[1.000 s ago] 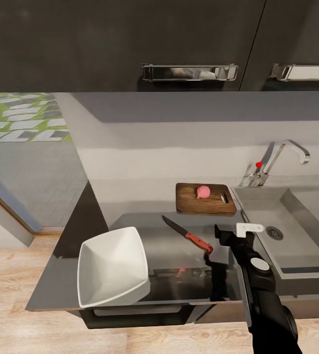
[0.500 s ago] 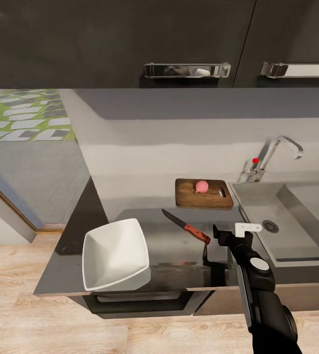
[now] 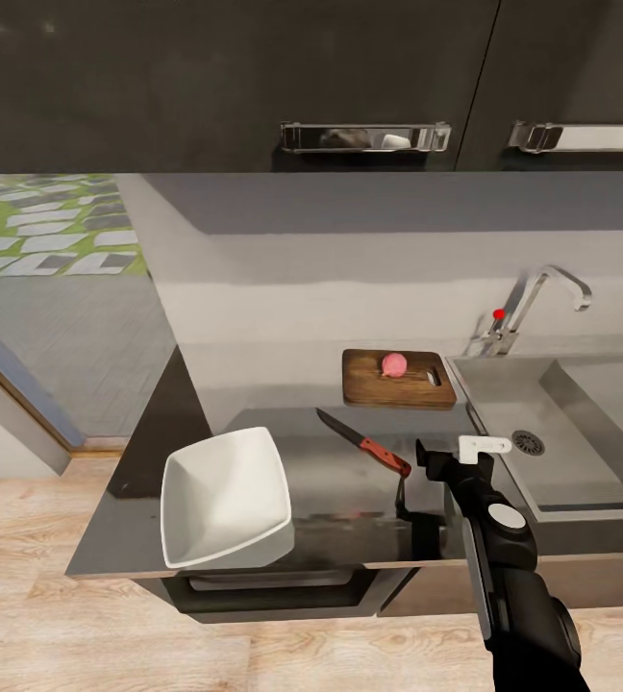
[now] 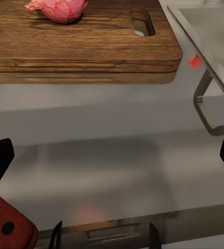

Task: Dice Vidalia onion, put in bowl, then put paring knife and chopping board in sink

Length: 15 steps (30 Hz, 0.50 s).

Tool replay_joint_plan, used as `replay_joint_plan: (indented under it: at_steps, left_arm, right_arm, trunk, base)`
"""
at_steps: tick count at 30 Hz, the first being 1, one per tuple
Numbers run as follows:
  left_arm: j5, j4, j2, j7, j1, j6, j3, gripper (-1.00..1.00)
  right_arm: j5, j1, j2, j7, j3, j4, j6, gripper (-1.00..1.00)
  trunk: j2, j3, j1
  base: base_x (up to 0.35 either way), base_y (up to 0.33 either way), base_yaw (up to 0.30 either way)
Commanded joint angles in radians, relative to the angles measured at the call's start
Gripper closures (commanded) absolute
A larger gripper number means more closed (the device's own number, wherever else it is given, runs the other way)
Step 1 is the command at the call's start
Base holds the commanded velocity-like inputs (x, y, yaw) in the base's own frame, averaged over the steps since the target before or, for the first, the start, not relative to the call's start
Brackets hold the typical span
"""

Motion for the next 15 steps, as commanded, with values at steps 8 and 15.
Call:
replay_joint_plan:
  at_steps: [8, 15]
  left_arm:
    - [0.008, 0.006, 0.001, 0.006, 0.001, -0.002, -0.007, -1.0]
    - [0.008, 0.012, 0.001, 0.005, 0.0, -0.002, -0.007, -1.0]
  right_arm:
    - [0.01, -0.001, 0.001, 0.009, -0.002, -0.001, 0.005, -1.0]
    - [0.01, -0.001, 0.001, 0.009, -0.002, 0.0, 0.005, -1.0]
  trunk:
    - [-0.002, -0.002, 0.001]
    - [-0.002, -0.002, 0.001]
  base:
    - [0.0, 0.0, 0.0]
    - [0.0, 0.0, 0.0]
